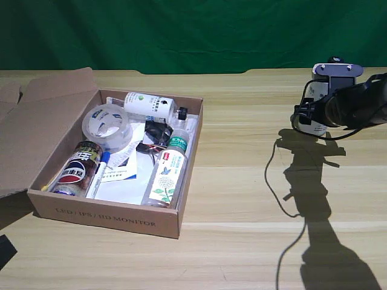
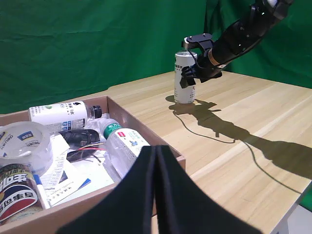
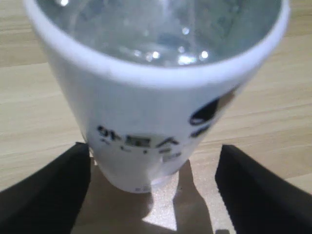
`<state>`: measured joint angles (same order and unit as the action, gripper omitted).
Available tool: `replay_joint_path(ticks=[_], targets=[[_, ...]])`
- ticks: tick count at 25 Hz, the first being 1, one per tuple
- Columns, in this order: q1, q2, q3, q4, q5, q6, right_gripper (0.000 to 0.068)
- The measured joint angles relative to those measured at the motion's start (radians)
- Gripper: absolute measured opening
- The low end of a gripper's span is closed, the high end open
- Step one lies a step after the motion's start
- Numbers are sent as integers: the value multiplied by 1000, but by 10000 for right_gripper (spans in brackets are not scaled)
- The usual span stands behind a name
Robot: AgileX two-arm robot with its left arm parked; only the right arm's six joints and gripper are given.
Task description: Place the white bottle into the box.
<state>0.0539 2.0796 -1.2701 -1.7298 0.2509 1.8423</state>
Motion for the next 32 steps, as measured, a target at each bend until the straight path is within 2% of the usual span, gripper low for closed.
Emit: replay_joint_path(ticks=[13, 20, 23, 32], targets=[[0, 133, -118, 0, 52, 1, 613], [2, 159, -135, -1, 132, 13, 531], [7, 160, -135, -1, 138, 9, 529], [10, 37, -122, 11, 7, -133, 529]])
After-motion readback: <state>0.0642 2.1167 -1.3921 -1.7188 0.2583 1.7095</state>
